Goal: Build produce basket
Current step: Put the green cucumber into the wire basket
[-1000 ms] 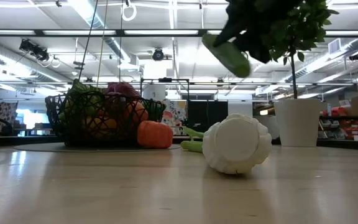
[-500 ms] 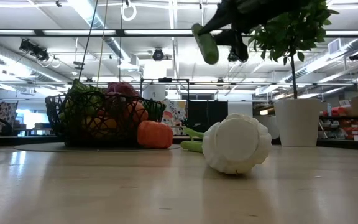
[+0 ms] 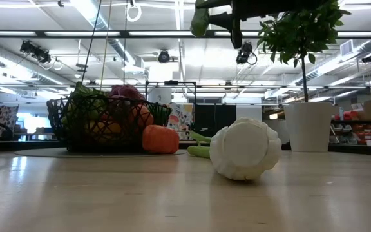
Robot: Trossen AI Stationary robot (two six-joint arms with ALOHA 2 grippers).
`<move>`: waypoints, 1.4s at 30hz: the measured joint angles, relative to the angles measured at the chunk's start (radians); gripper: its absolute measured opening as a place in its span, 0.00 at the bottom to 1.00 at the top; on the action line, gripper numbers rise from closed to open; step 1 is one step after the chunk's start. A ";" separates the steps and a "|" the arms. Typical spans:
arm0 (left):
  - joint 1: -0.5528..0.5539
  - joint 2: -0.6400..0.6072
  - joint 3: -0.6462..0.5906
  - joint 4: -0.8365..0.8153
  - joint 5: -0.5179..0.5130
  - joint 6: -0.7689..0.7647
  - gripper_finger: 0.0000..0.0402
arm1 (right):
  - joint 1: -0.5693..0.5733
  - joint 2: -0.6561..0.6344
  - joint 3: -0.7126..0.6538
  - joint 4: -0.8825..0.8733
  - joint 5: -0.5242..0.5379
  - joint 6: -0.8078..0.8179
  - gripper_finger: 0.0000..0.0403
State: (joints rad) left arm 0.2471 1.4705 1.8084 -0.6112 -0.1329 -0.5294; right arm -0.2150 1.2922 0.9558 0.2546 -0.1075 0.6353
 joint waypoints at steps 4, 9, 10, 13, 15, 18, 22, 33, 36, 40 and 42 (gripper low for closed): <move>-0.028 0.041 0.000 0.023 0.000 -0.009 0.89 | 0.000 0.000 0.000 0.002 -0.001 0.000 0.28; -0.052 0.087 0.000 0.014 0.000 -0.008 0.89 | 0.000 0.001 0.000 0.014 -0.001 0.001 0.28; -0.056 0.096 0.000 0.019 0.000 -0.005 0.89 | 0.000 0.001 0.000 0.022 -0.001 0.000 0.28; -0.062 0.119 0.000 0.022 -0.002 0.012 0.89 | 0.000 0.001 0.000 0.040 -0.003 0.001 0.28; -0.062 0.135 0.000 0.014 -0.004 0.039 0.89 | 0.000 0.001 0.000 0.059 -0.020 0.001 0.28; -0.062 0.155 0.000 0.006 -0.011 0.075 0.89 | 0.000 0.001 0.000 0.078 -0.047 0.001 0.28; -0.062 0.168 0.000 0.012 -0.026 0.099 0.89 | 0.002 0.001 0.000 0.083 -0.079 0.001 0.28; -0.062 0.174 0.000 0.025 -0.027 0.081 0.87 | 0.003 0.001 0.000 0.172 -0.075 0.008 0.28; -0.067 0.174 0.000 0.046 -0.033 0.097 0.81 | 0.003 0.001 0.000 0.170 -0.077 0.016 0.28; -0.073 0.174 0.000 0.076 -0.036 0.104 0.66 | 0.003 0.001 0.000 0.161 -0.076 0.017 0.28; -0.073 0.174 0.000 0.076 -0.035 0.104 0.56 | 0.003 0.001 0.000 0.163 -0.068 0.017 0.28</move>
State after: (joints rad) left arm 0.1741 1.6447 1.8088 -0.5350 -0.1683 -0.4252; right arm -0.2119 1.2930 0.9558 0.4178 -0.1759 0.6519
